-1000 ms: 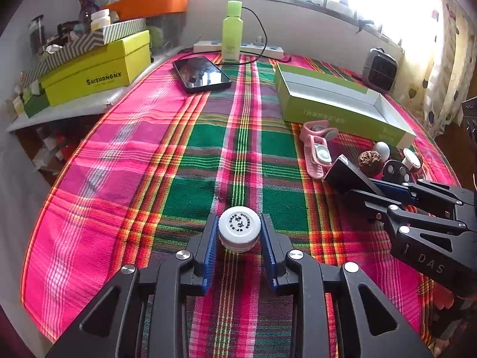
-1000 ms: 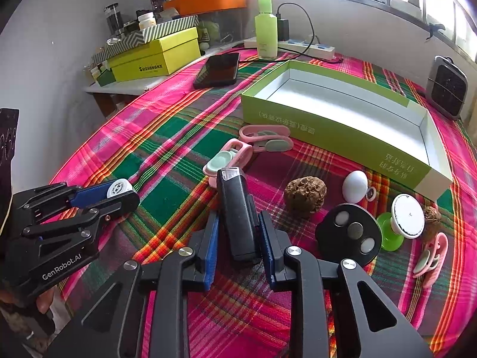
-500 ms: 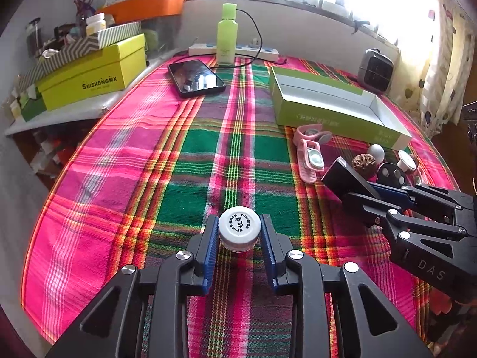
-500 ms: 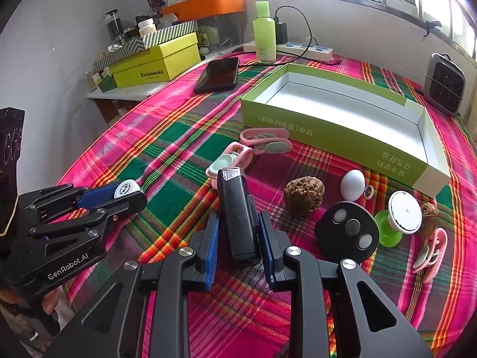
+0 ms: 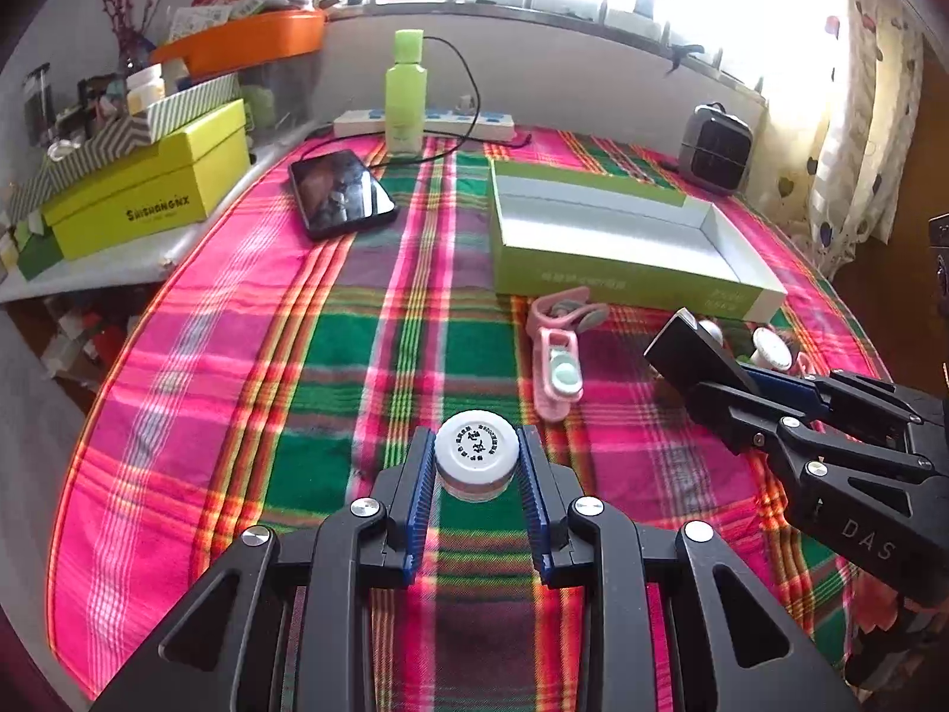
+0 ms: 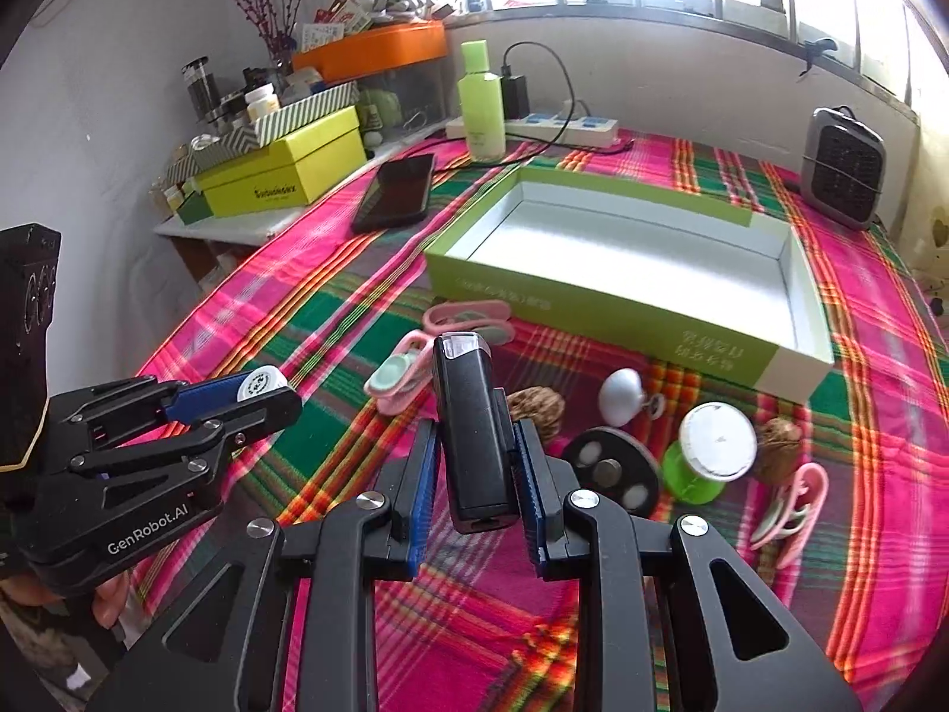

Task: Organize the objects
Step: 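Carry the white jar with left tool into the box while right tool carries the black device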

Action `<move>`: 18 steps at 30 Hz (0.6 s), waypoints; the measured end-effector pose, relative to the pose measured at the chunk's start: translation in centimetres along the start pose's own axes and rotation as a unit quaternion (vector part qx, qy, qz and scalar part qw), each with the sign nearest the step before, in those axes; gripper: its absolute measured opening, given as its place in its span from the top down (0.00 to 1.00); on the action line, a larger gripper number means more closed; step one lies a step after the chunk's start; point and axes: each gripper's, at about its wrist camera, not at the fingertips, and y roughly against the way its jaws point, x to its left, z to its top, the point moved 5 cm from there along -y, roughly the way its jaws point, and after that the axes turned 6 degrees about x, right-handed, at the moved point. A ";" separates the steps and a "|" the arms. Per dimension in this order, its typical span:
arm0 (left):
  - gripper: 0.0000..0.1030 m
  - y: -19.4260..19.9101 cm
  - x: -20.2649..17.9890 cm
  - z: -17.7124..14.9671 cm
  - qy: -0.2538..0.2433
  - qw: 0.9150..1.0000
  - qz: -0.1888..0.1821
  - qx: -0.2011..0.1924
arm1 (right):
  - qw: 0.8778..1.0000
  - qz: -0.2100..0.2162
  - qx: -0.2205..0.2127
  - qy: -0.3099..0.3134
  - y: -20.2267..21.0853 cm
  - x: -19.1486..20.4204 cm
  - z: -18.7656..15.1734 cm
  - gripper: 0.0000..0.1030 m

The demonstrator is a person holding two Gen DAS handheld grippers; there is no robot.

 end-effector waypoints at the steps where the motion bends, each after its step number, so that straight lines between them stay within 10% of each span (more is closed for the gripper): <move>1: 0.75 0.0 -0.2 0.3 -0.002 1.000 -0.003 -0.002 | 1.000 -0.002 -0.003 -0.003 0.2 -0.3 0.2 0.75; 18: 0.75 -2.5 -3.1 6.5 -0.022 0.999 -0.033 0.000 | 0.997 -0.046 -0.012 -0.055 1.0 -6.1 3.2 0.75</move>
